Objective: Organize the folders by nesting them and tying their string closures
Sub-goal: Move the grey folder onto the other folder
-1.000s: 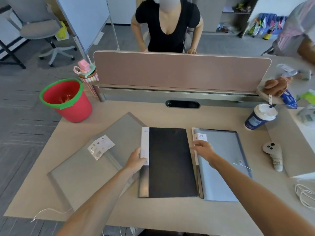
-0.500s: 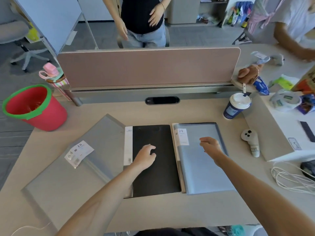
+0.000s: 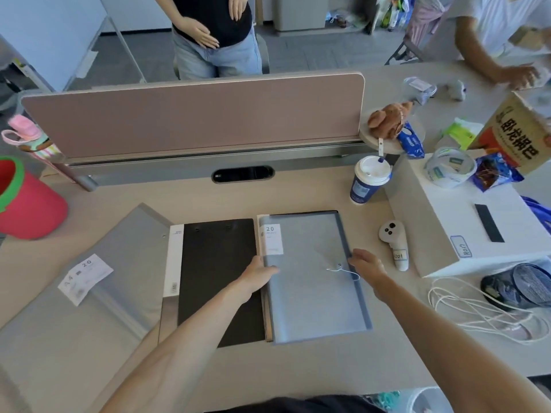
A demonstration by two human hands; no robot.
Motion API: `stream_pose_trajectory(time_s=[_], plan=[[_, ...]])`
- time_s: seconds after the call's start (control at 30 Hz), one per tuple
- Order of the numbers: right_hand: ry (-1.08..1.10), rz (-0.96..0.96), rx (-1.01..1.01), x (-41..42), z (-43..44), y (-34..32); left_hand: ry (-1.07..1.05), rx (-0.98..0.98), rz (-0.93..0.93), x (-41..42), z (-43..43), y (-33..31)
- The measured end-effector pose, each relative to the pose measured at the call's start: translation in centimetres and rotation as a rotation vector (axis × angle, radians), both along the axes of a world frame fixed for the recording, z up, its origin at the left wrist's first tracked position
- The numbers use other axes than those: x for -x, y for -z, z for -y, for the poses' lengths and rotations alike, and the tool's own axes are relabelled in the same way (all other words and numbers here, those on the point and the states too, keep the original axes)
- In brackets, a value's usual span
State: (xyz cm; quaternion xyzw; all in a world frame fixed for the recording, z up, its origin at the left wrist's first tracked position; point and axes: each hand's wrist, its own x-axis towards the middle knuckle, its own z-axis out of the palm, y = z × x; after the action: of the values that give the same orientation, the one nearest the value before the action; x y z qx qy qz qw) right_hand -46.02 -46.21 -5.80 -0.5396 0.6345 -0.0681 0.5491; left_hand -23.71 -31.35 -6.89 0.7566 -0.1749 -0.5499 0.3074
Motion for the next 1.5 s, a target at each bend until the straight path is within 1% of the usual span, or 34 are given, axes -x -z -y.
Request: stream_pose_trajectory(time_s=[0.1,0.17,0.23,0.47,0.6,0.8,0.9,1.1,1.2,1.3,1.33,1.43,1.5], plan=[[0.004,0.005,0.002,-0.1,0.1,0.1,-0.191,0.011,-0.065,0.5,0.3,-0.1],[-0.005,0.02,-0.018,-0.4,0.3,-0.3,-0.26,0.038,-0.129,0.8,0.2,-0.4],[-0.009,0.034,-0.033,-0.5,0.3,-0.3,-0.283,0.066,-0.161,0.7,0.1,-0.5],[0.041,0.077,-0.118,-2.9,-1.3,0.4,-0.333,0.135,-0.178,-1.9,-3.3,-2.0],[-0.026,0.079,-0.096,-6.2,-3.6,1.0,-0.344,0.182,-0.207,-5.2,-6.9,-2.3],[-0.096,0.063,-0.175,-12.3,-7.4,0.3,-0.416,0.21,-0.186,-10.2,-12.4,-1.9],[-0.108,0.083,-0.169,-14.8,-8.8,0.0,-0.44,0.219,-0.142,-12.1,-14.6,-1.6],[-0.153,0.132,-0.204,-18.2,-10.8,-0.2,-0.412,0.192,0.08,-14.1,-15.6,-0.7],[-0.131,0.156,-0.206,-19.0,-11.5,0.1,-0.341,0.162,0.167,-15.2,-16.0,0.3],[-0.138,0.103,-0.169,-19.1,-11.8,0.7,-0.219,0.142,0.313,-16.2,-16.3,0.6],[-0.149,0.082,-0.15,-19.2,-12.0,0.8,-0.18,0.118,0.334,-16.3,-16.3,0.3],[-0.145,0.058,-0.116,-19.5,-12.4,0.7,-0.164,0.065,0.247,-16.2,-16.1,-0.6],[-0.164,0.051,-0.11,-19.5,-12.6,0.5,-0.109,0.035,0.275,-15.9,-15.8,-0.6]])
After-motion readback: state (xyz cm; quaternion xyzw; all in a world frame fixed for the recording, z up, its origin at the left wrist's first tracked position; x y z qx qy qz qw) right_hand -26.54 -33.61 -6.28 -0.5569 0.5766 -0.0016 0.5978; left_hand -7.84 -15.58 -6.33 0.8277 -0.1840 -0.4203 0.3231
